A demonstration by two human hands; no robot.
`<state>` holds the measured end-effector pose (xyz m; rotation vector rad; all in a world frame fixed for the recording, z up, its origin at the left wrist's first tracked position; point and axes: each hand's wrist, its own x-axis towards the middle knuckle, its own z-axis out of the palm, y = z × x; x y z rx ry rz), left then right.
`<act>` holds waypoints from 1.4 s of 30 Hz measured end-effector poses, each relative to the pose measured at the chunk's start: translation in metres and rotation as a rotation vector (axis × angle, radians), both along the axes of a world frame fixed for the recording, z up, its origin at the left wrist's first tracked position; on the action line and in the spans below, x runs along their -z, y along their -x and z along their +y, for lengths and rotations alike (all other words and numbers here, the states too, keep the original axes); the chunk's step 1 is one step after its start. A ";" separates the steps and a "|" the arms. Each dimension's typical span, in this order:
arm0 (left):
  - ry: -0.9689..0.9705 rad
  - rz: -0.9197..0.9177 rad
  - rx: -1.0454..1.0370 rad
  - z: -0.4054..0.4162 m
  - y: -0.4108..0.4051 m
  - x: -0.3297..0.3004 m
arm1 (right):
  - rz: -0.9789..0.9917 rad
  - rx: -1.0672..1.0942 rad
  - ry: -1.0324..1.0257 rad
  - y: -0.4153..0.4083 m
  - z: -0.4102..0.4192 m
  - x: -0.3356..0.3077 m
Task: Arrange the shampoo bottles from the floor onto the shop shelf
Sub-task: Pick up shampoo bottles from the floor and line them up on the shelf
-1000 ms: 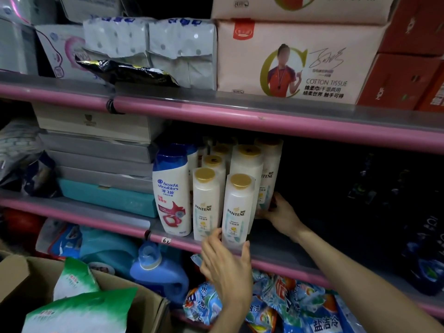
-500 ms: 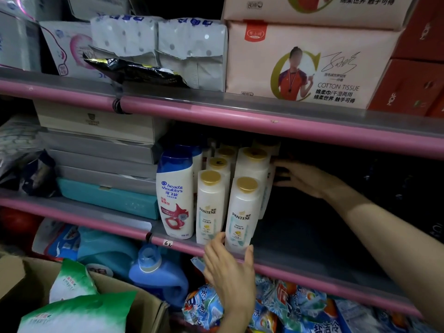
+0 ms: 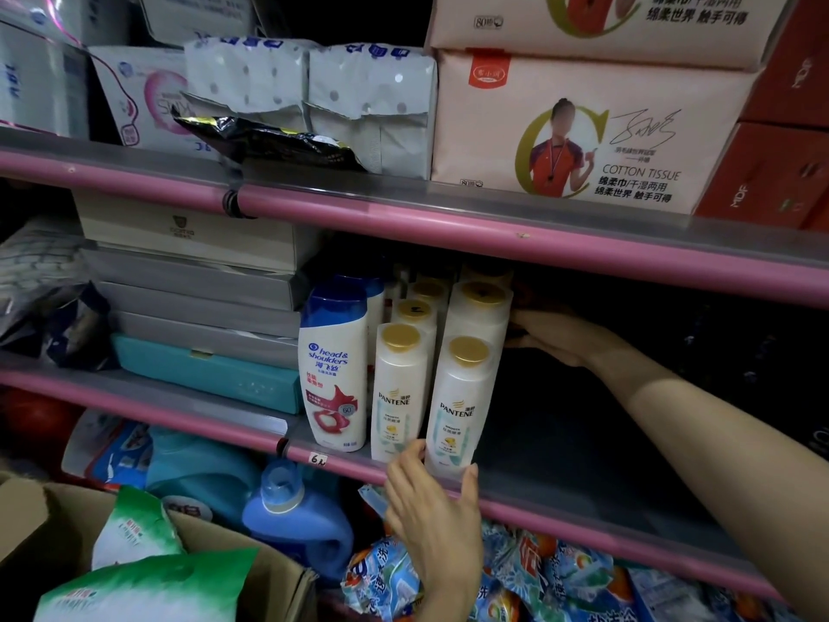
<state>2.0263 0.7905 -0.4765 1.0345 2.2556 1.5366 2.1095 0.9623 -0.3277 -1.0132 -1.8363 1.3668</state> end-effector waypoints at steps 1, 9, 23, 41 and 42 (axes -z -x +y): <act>0.001 0.003 -0.001 0.000 0.000 0.000 | -0.003 0.001 0.000 0.000 -0.001 -0.001; -0.059 -0.003 0.014 -0.003 0.002 -0.001 | -0.008 0.007 0.059 -0.001 -0.003 -0.006; -0.062 -0.071 0.216 -0.063 0.010 -0.019 | -0.055 0.343 0.021 -0.047 -0.101 -0.003; 0.242 -0.232 0.340 -0.161 0.011 0.069 | -0.274 0.246 0.350 -0.061 -0.267 0.139; 0.259 -0.237 0.350 -0.166 0.012 0.077 | -0.288 0.240 0.358 -0.060 -0.271 0.150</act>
